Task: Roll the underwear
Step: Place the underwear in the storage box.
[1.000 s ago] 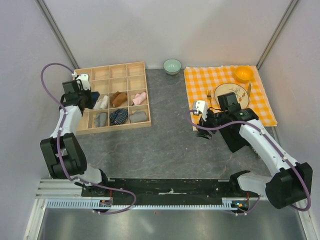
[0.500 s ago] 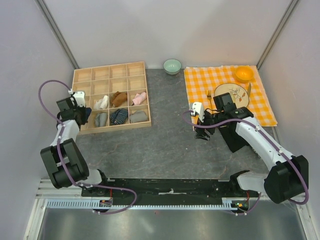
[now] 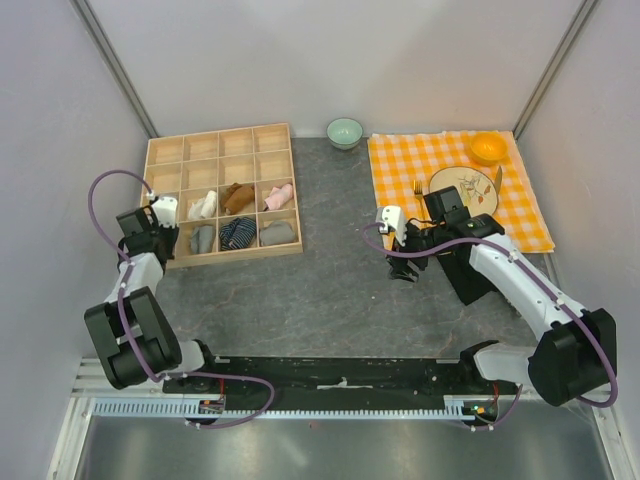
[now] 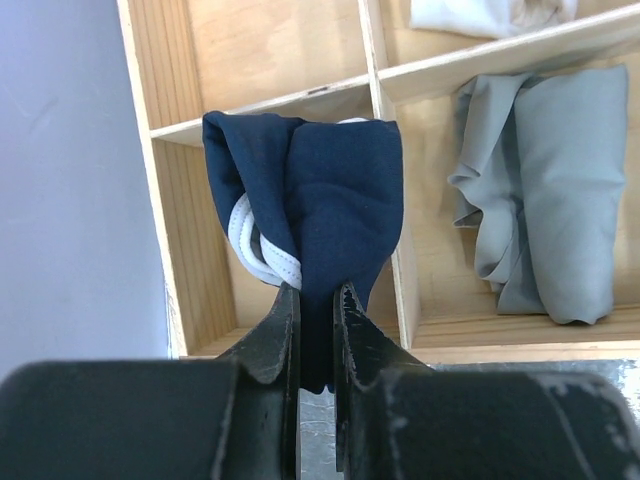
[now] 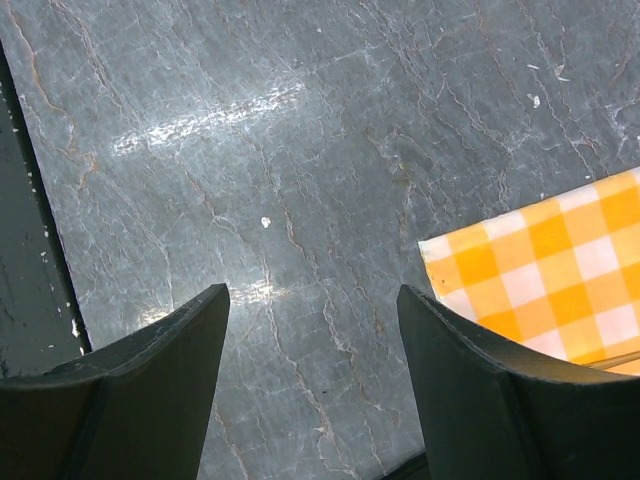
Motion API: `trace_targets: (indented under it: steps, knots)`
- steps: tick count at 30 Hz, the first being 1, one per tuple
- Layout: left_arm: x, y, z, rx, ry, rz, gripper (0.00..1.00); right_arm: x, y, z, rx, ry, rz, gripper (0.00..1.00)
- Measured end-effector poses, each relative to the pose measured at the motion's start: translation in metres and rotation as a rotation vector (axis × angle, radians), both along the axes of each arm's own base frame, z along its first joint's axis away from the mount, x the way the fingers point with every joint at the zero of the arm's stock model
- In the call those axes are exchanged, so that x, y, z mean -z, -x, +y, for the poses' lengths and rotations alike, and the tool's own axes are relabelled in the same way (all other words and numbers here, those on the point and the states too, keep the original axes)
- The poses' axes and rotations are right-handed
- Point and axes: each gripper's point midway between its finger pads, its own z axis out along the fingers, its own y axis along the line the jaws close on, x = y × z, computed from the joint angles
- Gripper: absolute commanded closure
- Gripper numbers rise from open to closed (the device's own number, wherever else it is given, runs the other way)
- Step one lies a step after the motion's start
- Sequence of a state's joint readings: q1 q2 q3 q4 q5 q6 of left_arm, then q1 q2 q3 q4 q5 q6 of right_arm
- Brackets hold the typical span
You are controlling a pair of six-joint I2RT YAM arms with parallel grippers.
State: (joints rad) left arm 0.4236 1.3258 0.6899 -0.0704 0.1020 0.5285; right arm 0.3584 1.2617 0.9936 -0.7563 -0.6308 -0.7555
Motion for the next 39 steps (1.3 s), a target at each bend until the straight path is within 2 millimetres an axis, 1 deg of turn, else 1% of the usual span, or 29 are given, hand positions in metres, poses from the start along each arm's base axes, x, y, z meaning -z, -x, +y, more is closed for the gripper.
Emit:
trace_targets:
  steps: [8,12,15,16,18,19,20,21,22,24,26,28,29,31,32,33,35,37,38,39]
  knots:
    - [0.024,0.0,0.007,0.003,0.014,0.079,0.98,0.004,0.0,0.001,-0.004,0.006,0.011,0.24]
    - [0.029,0.0,0.009,0.003,0.018,0.093,0.97,0.006,0.001,0.002,-0.009,0.011,0.018,0.24]
    - [0.03,0.0,0.01,0.003,0.023,0.1,0.86,0.008,0.002,0.003,-0.013,0.016,0.022,0.24]
    - [0.03,0.0,0.01,0.002,0.025,0.105,0.73,0.008,0.002,0.003,-0.013,0.017,0.022,0.24]
    - [0.029,0.0,0.01,0.001,0.026,0.108,0.58,0.008,0.002,0.003,-0.014,0.019,0.023,0.24]
    - [0.03,0.0,0.011,0.0,0.026,0.108,0.4,0.008,0.002,0.004,-0.015,0.02,0.023,0.24]
    - [0.03,0.0,0.011,-0.003,0.026,0.11,0.3,0.008,0.002,0.004,-0.015,0.02,0.023,0.24]
    - [0.029,0.001,0.011,-0.01,0.026,0.11,0.24,0.008,0.002,0.004,-0.015,0.02,0.022,0.24]
    - [0.028,0.001,0.013,-0.024,0.023,0.105,0.2,0.009,0.002,0.004,-0.015,0.022,0.022,0.24]
    - [0.02,0.002,0.017,-0.063,0.024,0.095,0.19,0.009,0.002,0.004,-0.015,0.025,0.021,0.24]
    - [0.012,0.004,0.017,-0.094,0.041,0.09,0.18,0.009,0.003,0.004,-0.019,0.026,0.02,0.24]
    - [0.001,0.004,0.016,-0.12,0.063,0.074,0.18,0.009,0.003,0.005,-0.021,0.028,0.019,0.24]
    - [-0.016,0.002,0.016,-0.141,0.076,0.044,0.18,0.009,0.003,0.005,-0.021,0.031,0.018,0.24]
    - [-0.036,-0.001,0.013,-0.172,0.107,-0.006,0.17,0.01,0.002,0.004,-0.018,0.036,0.016,0.24]
    - [-0.048,-0.002,0.011,-0.187,0.132,-0.036,0.13,0.01,0.002,0.003,-0.016,0.04,0.014,0.24]
    - [-0.06,-0.005,0.006,-0.192,0.16,-0.071,0.09,0.01,0.001,0.003,-0.012,0.045,0.012,0.23]
    - [-0.085,-0.009,-0.004,-0.203,0.233,-0.149,0.08,0.011,0.0,0.001,-0.006,0.054,0.009,0.23]
    - [-0.115,-0.012,-0.026,-0.191,0.351,-0.242,0.08,0.012,-0.002,-0.002,0.004,0.064,0.004,0.23]
    - [-0.125,-0.012,-0.035,-0.18,0.394,-0.273,0.07,0.012,-0.003,-0.004,0.012,0.068,0.001,0.23]
    - [-0.136,-0.012,-0.05,-0.158,0.447,-0.298,0.07,0.012,-0.006,-0.007,0.025,0.07,-0.002,0.22]
